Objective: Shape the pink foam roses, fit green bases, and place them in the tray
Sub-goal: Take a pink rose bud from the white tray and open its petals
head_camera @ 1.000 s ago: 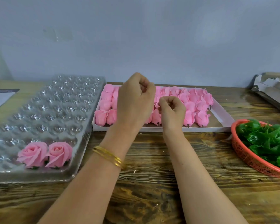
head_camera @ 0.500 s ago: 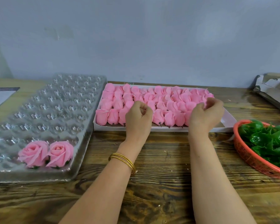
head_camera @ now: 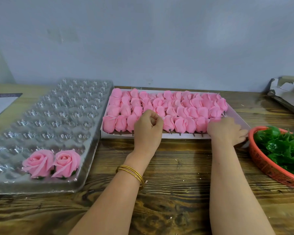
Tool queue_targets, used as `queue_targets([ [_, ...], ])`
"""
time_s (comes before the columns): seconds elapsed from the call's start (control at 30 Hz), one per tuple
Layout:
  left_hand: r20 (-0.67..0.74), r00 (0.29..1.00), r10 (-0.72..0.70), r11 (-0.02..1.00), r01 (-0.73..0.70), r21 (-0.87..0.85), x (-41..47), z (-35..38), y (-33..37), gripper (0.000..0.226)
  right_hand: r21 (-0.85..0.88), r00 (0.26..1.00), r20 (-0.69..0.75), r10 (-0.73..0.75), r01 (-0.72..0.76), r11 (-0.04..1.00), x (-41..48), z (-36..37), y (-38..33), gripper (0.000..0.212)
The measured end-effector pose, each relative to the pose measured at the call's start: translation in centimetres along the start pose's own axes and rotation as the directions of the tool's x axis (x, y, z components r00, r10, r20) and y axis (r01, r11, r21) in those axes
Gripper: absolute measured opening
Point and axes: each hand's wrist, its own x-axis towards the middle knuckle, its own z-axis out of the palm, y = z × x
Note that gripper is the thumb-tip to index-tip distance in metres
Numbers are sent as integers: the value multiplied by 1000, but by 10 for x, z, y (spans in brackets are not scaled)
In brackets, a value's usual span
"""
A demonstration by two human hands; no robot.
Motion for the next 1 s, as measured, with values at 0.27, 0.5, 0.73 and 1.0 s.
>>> queue_targets([
  [0.27,5,1000,5,1000,-6,26,0,1,-3,8,-215,999,51,14,-3,977,7,9,4,42],
  [0.5,8,1000,10,999,-10,37,0,2,-4,9,-219,999,35,-6,14,976,4,9,3,40],
  [0.73,14,1000,11,999,-12,34,-1,1,-4,11,-149,999,-41,-22,15,989,6,10,1,19],
  [1.0,15,999,29,999,-30,36,-2,1,-2,9,88,983,-183,-23,40,995,-1,5,-6,30],
])
